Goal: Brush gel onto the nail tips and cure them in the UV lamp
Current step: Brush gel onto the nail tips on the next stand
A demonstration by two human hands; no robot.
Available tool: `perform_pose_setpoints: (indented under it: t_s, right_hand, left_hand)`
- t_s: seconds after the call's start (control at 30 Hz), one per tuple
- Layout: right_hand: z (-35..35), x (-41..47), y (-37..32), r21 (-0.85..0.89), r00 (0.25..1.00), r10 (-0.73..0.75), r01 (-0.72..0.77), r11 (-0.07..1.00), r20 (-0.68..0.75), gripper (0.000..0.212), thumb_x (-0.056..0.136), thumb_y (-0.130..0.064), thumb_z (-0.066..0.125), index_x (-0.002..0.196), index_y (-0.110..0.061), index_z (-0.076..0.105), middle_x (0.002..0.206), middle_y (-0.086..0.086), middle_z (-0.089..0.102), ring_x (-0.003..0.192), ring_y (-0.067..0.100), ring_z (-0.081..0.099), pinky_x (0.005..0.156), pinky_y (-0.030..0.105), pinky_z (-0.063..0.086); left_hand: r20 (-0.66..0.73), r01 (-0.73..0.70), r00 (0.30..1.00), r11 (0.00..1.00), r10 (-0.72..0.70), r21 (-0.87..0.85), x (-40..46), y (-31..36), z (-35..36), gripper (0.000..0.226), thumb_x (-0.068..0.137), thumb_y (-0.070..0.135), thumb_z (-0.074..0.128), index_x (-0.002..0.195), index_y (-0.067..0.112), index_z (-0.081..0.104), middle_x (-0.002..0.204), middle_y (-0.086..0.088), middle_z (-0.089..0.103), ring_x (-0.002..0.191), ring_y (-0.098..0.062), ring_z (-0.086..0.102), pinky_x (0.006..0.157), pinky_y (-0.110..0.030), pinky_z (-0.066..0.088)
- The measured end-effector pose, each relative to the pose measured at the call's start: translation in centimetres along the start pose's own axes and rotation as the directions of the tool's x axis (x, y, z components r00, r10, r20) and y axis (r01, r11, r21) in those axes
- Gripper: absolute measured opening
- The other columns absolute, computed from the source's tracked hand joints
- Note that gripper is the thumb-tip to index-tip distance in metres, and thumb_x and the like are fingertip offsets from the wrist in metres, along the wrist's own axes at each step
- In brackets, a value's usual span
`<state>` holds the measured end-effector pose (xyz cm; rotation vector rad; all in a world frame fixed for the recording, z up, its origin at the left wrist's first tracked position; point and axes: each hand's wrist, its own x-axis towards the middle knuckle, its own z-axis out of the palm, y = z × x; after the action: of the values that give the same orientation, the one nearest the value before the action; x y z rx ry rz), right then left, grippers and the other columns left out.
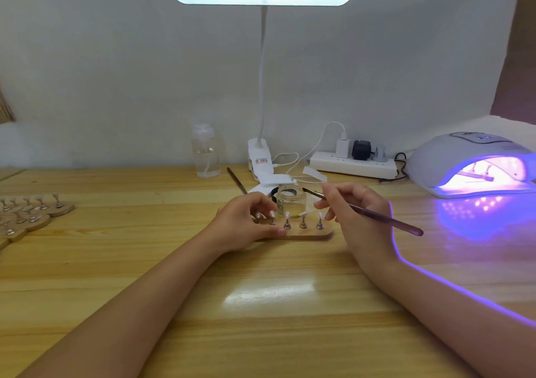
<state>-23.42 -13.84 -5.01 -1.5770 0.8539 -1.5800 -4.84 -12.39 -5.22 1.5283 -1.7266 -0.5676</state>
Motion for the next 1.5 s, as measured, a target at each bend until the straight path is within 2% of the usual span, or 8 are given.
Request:
perform_pose_setpoints:
  t_s: [0.2, 0.33, 0.6, 0.73, 1.07, 1.27, 1.4, 1.5]
  right_hand:
    - [0.0, 0.0, -0.2, 0.033, 1.0, 0.014, -0.014, 0.999, 0.012, 0.011, 0.083, -0.028, 0.062, 0.077, -0.018, 0.063, 0.066, -0.001, 0.07, 0.048, 0.004, 0.057, 0.052, 0.013, 0.047]
    - [0.1, 0.7, -0.4, 0.029, 0.999, 0.013, -0.014, 0.999, 0.037, 0.021, 0.08, -0.031, 0.064, 0.075, -0.013, 0.053, 0.063, 0.0, 0.07, 0.051, 0.011, 0.062, 0.053, 0.015, 0.048]
    - [0.5, 5.9, -1.1, -0.172, 0.996, -0.03, 0.044, 0.984, 0.082, 0.035, 0.076, -0.036, 0.07, 0.061, -0.015, 0.047, 0.045, 0.0, 0.059, 0.037, 0.005, 0.049, 0.047, 0.012, 0.043]
    - [1.2, 8.2, -1.1, -0.373, 0.995, -0.001, 0.037, 0.927, 0.096, 0.038, 0.072, -0.038, 0.075, 0.054, -0.016, 0.05, 0.052, -0.004, 0.053, 0.055, 0.008, 0.054, 0.059, 0.021, 0.045]
    - [3.0, 9.1, -0.7, -0.673, 0.929, 0.168, 0.108, 0.732, 0.331, 0.038, 0.071, -0.043, 0.074, 0.061, -0.012, 0.056, 0.062, 0.002, 0.055, 0.068, 0.017, 0.057, 0.066, 0.033, 0.046]
    - [3.7, 8.6, -0.2, -0.739, 0.913, 0.208, 0.134, 0.661, 0.351, 0.034, 0.075, -0.045, 0.07, 0.071, -0.014, 0.057, 0.073, 0.002, 0.06, 0.079, 0.019, 0.061, 0.075, 0.039, 0.05]
    - [3.4, 8.8, -0.8, -0.684, 0.936, 0.17, 0.095, 0.723, 0.309, 0.038, 0.076, -0.043, 0.069, 0.066, -0.008, 0.059, 0.066, 0.006, 0.059, 0.071, 0.022, 0.06, 0.075, 0.041, 0.051]
    - [2.6, 9.3, -1.2, -0.642, 0.963, 0.16, 0.017, 0.766, 0.217, 0.04, 0.077, -0.041, 0.069, 0.054, -0.013, 0.052, 0.055, 0.0, 0.054, 0.061, 0.016, 0.056, 0.071, 0.037, 0.051]
  left_hand:
    - [0.116, 0.042, 0.992, 0.999, -0.045, 0.029, 0.0, -0.1, -1.3, 0.03, 0.064, 0.029, 0.08, 0.085, 0.035, 0.059, 0.088, 0.013, 0.058, 0.078, 0.001, 0.053, 0.063, -0.002, 0.04]
    - [0.135, 0.035, 0.99, 0.997, -0.044, 0.064, 0.2, -0.2, -1.5, 0.027, 0.067, 0.032, 0.079, 0.086, 0.037, 0.061, 0.093, 0.011, 0.059, 0.085, -0.001, 0.053, 0.072, -0.012, 0.042]
    - [0.061, -0.02, 0.998, 0.997, 0.025, -0.07, 0.1, -0.1, -0.6, 0.02, 0.066, 0.028, 0.079, 0.079, 0.031, 0.064, 0.081, 0.012, 0.061, 0.07, 0.005, 0.053, 0.062, -0.005, 0.042]
    - [0.029, -0.082, 0.996, 0.994, 0.084, -0.074, 0.0, 0.0, -0.2, 0.017, 0.069, 0.022, 0.078, 0.071, 0.029, 0.063, 0.078, 0.013, 0.06, 0.069, 0.011, 0.051, 0.061, -0.002, 0.038]
    - [0.01, -0.105, 0.994, 0.993, 0.105, -0.059, 0.2, -0.1, 0.1, 0.018, 0.07, 0.018, 0.077, 0.067, 0.027, 0.063, 0.077, 0.013, 0.062, 0.068, 0.01, 0.05, 0.063, -0.003, 0.039]
    - [0.025, -0.117, 0.993, 0.992, 0.118, -0.044, 0.1, 0.0, 0.0, 0.016, 0.071, 0.016, 0.076, 0.069, 0.025, 0.063, 0.074, 0.014, 0.06, 0.068, 0.011, 0.05, 0.063, -0.003, 0.039]
    - [0.016, -0.121, 0.993, 0.993, 0.121, -0.012, 0.0, 0.1, 0.1, 0.018, 0.072, 0.017, 0.076, 0.068, 0.027, 0.061, 0.074, 0.013, 0.06, 0.069, 0.012, 0.05, 0.064, -0.003, 0.04]
    - [0.007, -0.128, 0.992, 0.992, 0.128, -0.006, -0.1, 0.2, 0.1, 0.021, 0.072, 0.015, 0.075, 0.065, 0.028, 0.059, 0.071, 0.014, 0.059, 0.068, 0.012, 0.051, 0.064, -0.003, 0.039]
